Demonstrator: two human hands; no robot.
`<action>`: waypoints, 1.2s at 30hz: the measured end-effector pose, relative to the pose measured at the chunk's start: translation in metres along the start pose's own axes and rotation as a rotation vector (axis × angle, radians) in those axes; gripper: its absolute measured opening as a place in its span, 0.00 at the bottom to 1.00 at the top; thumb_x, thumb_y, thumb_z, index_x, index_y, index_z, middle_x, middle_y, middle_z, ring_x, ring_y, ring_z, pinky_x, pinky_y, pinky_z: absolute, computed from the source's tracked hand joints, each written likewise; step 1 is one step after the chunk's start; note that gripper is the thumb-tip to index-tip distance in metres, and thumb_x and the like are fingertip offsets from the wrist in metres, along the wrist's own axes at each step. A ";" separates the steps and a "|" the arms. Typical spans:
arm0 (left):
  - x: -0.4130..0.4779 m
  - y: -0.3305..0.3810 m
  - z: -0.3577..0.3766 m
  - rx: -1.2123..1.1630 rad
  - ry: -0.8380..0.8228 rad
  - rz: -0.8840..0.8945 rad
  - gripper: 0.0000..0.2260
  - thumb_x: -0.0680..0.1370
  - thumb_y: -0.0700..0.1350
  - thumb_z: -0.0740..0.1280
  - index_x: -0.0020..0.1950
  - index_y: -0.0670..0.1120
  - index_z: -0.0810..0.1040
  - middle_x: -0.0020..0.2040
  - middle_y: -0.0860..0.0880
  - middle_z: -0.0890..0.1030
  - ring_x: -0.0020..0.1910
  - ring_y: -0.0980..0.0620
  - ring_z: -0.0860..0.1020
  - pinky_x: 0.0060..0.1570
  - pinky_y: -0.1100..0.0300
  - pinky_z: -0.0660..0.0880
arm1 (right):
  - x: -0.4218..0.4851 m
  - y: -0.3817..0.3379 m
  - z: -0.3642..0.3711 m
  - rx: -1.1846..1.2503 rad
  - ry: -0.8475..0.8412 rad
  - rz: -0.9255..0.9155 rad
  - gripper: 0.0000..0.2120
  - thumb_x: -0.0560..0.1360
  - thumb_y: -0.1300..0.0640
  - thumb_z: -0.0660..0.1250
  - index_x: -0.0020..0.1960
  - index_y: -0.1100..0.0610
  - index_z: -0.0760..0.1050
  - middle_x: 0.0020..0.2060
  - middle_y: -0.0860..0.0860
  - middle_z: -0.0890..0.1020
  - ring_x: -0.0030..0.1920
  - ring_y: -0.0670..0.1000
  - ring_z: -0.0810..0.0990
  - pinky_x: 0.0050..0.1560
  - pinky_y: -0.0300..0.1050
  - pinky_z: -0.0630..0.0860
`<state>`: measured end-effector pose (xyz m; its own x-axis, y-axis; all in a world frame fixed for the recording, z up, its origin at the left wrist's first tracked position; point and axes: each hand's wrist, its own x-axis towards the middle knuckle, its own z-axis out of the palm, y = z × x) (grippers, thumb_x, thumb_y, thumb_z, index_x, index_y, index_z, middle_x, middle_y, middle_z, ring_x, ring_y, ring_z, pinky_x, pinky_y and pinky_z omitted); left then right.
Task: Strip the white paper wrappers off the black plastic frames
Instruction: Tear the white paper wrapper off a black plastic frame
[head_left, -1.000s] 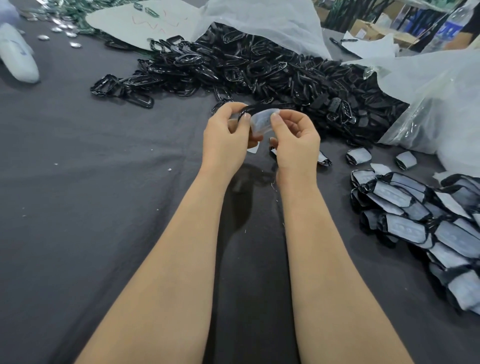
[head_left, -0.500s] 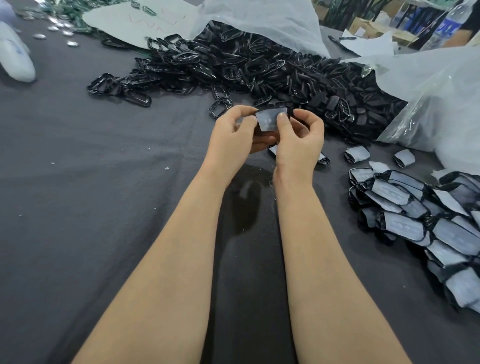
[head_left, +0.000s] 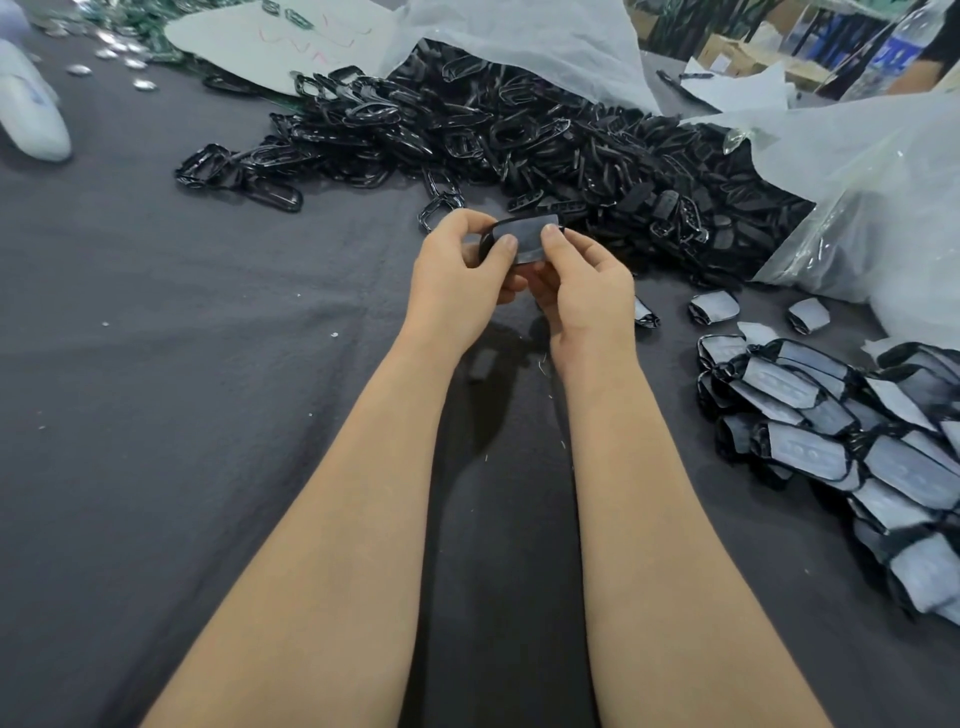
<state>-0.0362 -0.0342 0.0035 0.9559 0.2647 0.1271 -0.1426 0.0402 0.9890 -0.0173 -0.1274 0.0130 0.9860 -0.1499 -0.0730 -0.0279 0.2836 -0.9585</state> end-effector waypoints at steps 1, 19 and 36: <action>0.000 0.000 0.000 0.003 0.001 -0.004 0.04 0.80 0.40 0.64 0.52 0.47 0.72 0.38 0.48 0.82 0.32 0.59 0.80 0.37 0.65 0.78 | 0.000 0.000 -0.001 -0.027 -0.006 -0.012 0.03 0.77 0.63 0.66 0.44 0.59 0.75 0.37 0.52 0.79 0.35 0.46 0.77 0.37 0.36 0.77; 0.000 0.001 0.001 0.092 -0.007 0.007 0.05 0.79 0.43 0.65 0.53 0.48 0.71 0.43 0.46 0.82 0.37 0.56 0.80 0.38 0.64 0.78 | -0.001 0.001 -0.001 -0.223 0.008 -0.124 0.03 0.78 0.63 0.65 0.49 0.62 0.75 0.39 0.54 0.78 0.37 0.47 0.74 0.41 0.42 0.74; -0.005 0.005 -0.001 0.034 -0.054 -0.006 0.05 0.79 0.41 0.65 0.45 0.50 0.74 0.33 0.50 0.80 0.28 0.60 0.77 0.31 0.67 0.74 | -0.005 -0.003 -0.002 -0.166 -0.003 -0.103 0.09 0.77 0.64 0.64 0.38 0.58 0.71 0.32 0.52 0.73 0.32 0.48 0.71 0.36 0.42 0.70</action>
<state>-0.0421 -0.0347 0.0076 0.9694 0.2118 0.1241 -0.1289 0.0089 0.9916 -0.0227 -0.1288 0.0155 0.9855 -0.1671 0.0281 0.0465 0.1071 -0.9932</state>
